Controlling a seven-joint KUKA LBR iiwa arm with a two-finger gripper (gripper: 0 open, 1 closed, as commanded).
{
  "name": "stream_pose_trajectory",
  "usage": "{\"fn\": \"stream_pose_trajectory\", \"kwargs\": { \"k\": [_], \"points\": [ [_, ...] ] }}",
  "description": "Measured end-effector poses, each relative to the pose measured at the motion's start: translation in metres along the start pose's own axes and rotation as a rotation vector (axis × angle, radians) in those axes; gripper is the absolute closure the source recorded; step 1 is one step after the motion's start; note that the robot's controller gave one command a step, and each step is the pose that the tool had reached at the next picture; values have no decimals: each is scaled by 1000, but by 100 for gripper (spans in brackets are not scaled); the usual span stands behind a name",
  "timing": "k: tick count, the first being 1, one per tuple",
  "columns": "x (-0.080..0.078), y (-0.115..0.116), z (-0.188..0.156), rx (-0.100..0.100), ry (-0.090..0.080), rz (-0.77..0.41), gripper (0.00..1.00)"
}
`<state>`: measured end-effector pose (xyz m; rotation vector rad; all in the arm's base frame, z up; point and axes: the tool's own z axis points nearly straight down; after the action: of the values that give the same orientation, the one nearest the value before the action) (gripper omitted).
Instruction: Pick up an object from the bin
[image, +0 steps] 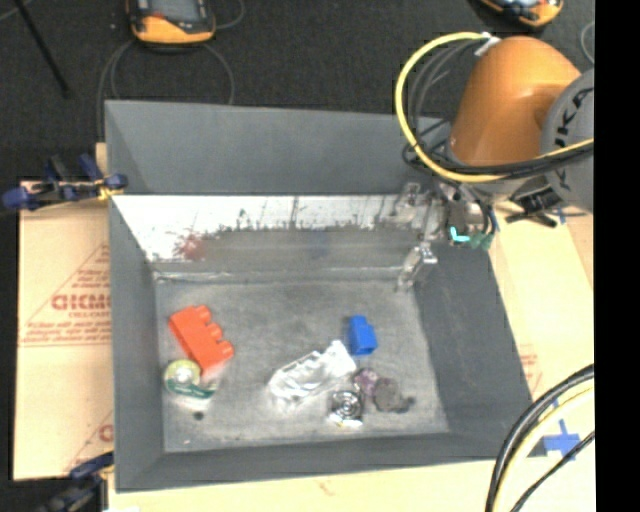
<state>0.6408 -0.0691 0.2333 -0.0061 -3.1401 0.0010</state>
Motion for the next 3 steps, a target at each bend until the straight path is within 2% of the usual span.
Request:
{"fn": "stream_pose_trajectory", "kwargs": {
  "k": [1,2,3],
  "points": [
    [83,58,150,2,-11,-167,0],
    [121,122,132,-3,-2,-146,0],
    [166,128,124,0,-1,-274,0]
  ]
}}
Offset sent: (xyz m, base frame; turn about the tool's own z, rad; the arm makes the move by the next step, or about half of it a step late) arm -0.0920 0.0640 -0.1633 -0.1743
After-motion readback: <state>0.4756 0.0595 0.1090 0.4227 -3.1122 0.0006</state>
